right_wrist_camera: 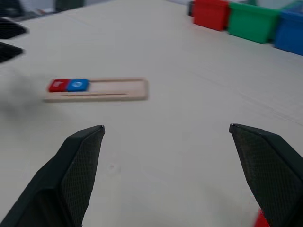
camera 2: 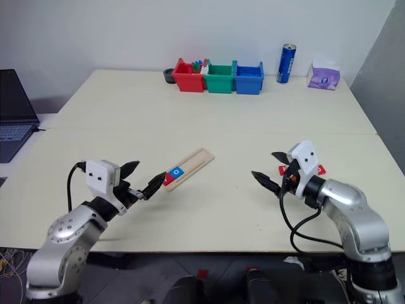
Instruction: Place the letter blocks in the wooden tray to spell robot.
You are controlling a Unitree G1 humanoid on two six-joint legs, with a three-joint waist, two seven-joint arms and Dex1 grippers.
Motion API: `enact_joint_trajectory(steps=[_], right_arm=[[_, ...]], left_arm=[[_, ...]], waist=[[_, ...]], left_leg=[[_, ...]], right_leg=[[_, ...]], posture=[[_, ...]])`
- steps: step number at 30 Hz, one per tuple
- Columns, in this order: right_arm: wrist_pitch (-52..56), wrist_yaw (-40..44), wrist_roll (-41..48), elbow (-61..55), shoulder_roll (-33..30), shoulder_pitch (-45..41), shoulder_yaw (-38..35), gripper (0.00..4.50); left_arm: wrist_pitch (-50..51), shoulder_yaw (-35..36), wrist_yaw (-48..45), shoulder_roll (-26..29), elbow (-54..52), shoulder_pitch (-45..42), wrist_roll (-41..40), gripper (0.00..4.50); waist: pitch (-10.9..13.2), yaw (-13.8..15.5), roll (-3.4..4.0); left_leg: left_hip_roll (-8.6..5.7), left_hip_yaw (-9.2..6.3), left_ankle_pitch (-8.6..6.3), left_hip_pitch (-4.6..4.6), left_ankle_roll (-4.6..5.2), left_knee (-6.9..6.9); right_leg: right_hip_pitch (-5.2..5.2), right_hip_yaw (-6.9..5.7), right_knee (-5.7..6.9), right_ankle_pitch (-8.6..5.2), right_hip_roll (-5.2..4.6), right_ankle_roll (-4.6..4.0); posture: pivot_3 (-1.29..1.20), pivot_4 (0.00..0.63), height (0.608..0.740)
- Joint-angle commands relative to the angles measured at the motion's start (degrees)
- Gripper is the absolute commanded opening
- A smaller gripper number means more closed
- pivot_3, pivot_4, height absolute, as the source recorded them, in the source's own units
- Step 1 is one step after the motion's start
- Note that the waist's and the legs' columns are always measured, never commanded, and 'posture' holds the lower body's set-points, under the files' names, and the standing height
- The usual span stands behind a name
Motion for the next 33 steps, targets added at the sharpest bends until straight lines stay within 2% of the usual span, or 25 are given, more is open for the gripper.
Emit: enact_joint_trajectory(steps=[1,7,16,33], right_arm=[[-0.7,6.2,1.9,2.9,-1.4,-4.6,2.8,4.48],[2.2,8.3,4.9,4.2,-1.2,-8.2,4.0,4.48],[2.3,7.5,5.0,3.0,-0.4,-7.9,4.6,4.48],[4.7,2.9,7.3,0.7,0.5,-8.0,3.4,4.48]], left_arm=[[-1.5,-2.1,-8.1,4.0,6.5,-3.6,-0.3,4.50],[-5.2,-5.5,-14.7,6.0,18.0,-11.4,1.8,4.50],[-11.6,-8.2,-24.0,6.4,37.2,-21.5,4.4,4.50],[-19.8,-12.3,-30.0,3.9,51.5,-27.7,10.6,4.50]], waist=[[0.0,0.0,0.00],[0.0,0.2,-0.03],[0.0,0.2,-0.03],[0.0,0.1,-0.03]], left_leg=[[0.00,0.00,-0.01,-0.01,0.01,0.00],[0.00,-0.02,-0.01,-0.11,0.00,0.02],[0.01,-0.04,-0.01,-0.27,0.00,0.04],[0.01,-0.07,-0.01,-0.36,0.01,0.06]], right_leg=[[0.00,0.01,-0.01,-0.01,0.00,0.01],[-0.04,-0.02,-0.02,0.00,-0.05,0.01],[-0.20,-0.07,0.01,0.01,-0.05,0.02],[-0.27,-0.07,0.06,0.03,-0.06,0.00]], posture=[[0.00,0.150,0.740],[0.00,0.150,0.740],[0.00,0.150,0.740],[0.00,0.150,0.740]])
